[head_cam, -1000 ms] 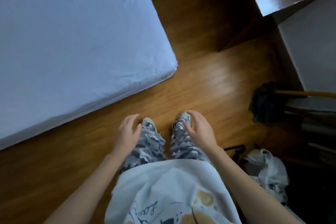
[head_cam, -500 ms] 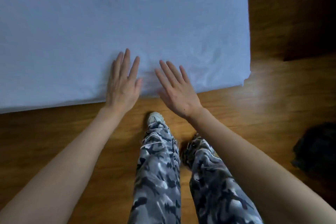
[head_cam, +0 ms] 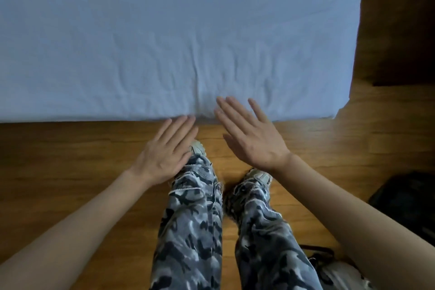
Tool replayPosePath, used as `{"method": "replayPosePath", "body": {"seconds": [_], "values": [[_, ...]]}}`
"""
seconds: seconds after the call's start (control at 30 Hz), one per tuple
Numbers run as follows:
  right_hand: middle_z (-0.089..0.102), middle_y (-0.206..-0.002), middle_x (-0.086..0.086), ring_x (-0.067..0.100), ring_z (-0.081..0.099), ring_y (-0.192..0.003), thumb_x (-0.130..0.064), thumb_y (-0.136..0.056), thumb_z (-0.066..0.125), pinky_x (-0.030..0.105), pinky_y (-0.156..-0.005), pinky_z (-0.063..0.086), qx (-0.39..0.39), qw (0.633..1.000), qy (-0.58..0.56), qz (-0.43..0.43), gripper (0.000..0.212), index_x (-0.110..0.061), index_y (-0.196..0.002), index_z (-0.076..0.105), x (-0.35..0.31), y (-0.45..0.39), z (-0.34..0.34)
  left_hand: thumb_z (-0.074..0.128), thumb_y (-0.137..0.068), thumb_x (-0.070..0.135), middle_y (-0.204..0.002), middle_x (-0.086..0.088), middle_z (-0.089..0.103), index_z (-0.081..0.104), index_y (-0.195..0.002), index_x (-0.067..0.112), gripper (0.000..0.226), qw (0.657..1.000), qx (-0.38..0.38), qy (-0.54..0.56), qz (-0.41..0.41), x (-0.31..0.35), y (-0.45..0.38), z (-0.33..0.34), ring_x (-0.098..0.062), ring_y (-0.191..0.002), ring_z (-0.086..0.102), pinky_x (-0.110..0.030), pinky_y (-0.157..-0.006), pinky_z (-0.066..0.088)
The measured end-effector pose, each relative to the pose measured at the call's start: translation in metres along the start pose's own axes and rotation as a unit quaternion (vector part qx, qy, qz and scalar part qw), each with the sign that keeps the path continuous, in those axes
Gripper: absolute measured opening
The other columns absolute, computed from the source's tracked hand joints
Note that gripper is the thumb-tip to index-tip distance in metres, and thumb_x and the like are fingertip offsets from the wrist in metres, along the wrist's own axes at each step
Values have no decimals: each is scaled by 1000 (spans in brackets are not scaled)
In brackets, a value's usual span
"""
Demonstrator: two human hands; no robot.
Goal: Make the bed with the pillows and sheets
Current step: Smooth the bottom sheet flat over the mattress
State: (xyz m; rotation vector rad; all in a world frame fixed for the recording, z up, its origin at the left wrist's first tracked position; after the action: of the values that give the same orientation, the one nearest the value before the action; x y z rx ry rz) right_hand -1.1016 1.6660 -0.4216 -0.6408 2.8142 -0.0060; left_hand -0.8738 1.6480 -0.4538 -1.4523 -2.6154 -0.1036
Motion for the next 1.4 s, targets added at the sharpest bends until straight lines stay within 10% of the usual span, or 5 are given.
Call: {"method": "replayPosePath", "body": {"seconds": [0.13,0.3,0.83,1.13,1.4], "values": [[34,-151,19,31,30,-141,-25,-98,49,46,-116,15,74,992,35,100,53,0,-143,38,30,-61,-20,46,-99,22,-151,-24,31,36,-142,-4,51,974,143,20,-177,-20,-73,-27,-36,-143,25,-43,-120,12],[32,-153,15,27,27,-143,-36,-99,42,41,-117,13,58,979,22,194,58,-2,-146,34,51,-61,3,32,-100,39,-158,-23,17,19,-151,-1,67,942,62,-5,-331,-21,-140,-16,-36,-148,14,-47,-121,7],[25,-153,26,37,21,-144,-30,-103,28,38,-119,11,184,834,26,520,57,9,-145,26,80,55,-5,48,-95,24,-152,-15,37,40,-145,1,55,989,76,117,40,94,-171,0,-29,-143,32,-41,-120,19],[30,-151,24,34,22,-143,-27,-96,45,42,-118,10,102,964,-76,232,60,6,-143,31,-59,-92,13,36,-103,28,-151,-30,29,33,-145,-5,54,900,180,9,-398,-99,-16,-52,-42,-142,24,-43,-119,11],[34,-152,14,26,29,-143,-36,-97,44,37,-118,10,77,977,-26,195,59,-2,-144,36,-43,-140,36,22,-104,38,-156,-28,19,20,-150,-6,63,885,120,-20,-450,-111,-28,-30,-40,-146,16,-41,-119,2]]}}
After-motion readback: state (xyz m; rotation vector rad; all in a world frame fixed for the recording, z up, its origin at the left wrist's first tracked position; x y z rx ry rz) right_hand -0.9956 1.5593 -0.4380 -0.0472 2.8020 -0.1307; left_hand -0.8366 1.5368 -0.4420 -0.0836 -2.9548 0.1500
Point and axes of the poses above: each hand's wrist, its own y-axis away from the middle knuckle, its own z-axis out of the palm, x = y × z, the point moved 2 cm from there along -y, towards the middle knuckle
